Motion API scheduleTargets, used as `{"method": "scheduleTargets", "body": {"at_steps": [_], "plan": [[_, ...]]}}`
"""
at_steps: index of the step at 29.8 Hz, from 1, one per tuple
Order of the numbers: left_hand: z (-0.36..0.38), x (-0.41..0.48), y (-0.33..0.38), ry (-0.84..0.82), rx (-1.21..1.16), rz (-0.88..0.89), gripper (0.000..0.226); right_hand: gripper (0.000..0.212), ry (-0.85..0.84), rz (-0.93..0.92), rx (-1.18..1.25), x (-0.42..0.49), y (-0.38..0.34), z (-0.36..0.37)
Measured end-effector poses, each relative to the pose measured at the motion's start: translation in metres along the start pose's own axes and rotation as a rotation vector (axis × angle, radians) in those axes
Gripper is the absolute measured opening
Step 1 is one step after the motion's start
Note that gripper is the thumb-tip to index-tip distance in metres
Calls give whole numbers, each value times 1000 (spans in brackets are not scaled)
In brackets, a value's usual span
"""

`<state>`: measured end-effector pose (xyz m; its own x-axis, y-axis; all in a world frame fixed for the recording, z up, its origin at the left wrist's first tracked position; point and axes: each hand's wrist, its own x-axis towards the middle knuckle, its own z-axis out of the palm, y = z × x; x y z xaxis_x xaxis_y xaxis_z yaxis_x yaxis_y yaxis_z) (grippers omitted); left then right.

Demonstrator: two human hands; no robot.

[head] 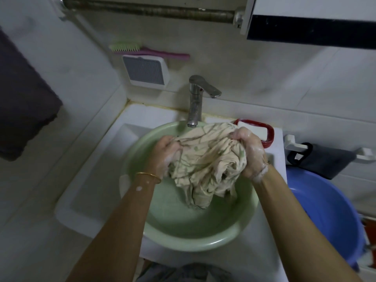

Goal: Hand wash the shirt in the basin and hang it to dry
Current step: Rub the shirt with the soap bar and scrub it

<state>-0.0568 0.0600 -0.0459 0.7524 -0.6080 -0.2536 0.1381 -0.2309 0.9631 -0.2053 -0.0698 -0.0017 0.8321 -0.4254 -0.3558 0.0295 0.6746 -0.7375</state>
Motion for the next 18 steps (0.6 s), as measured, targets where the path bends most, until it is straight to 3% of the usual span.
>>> {"method": "scheduleTargets", "body": {"at_steps": [2,3,5,6,8,11,14,18], "plan": [[-6,4,10,78,-125,-28,8,53,62,-30,-29,1,4,-2],[-7,2,17,65,-196,-50,10,61,106,-43,-69,5,7,-3],[-4,-6,31,-13,-362,-121,34,71,313,-108,-289,10,11,-3],[-2,-12,36,-69,-445,-139,47,59,438,-193,-448,14,15,-1],[5,-16,37,-142,-560,-174,50,31,612,-394,-772,10,22,10],[12,-22,39,-162,-632,-250,66,26,449,-572,-1114,-10,42,44],[24,-23,30,-147,-571,-244,56,47,345,-646,-1540,-14,59,72],[34,-32,27,-74,-404,-252,49,39,425,-513,-1627,9,48,78]]}}
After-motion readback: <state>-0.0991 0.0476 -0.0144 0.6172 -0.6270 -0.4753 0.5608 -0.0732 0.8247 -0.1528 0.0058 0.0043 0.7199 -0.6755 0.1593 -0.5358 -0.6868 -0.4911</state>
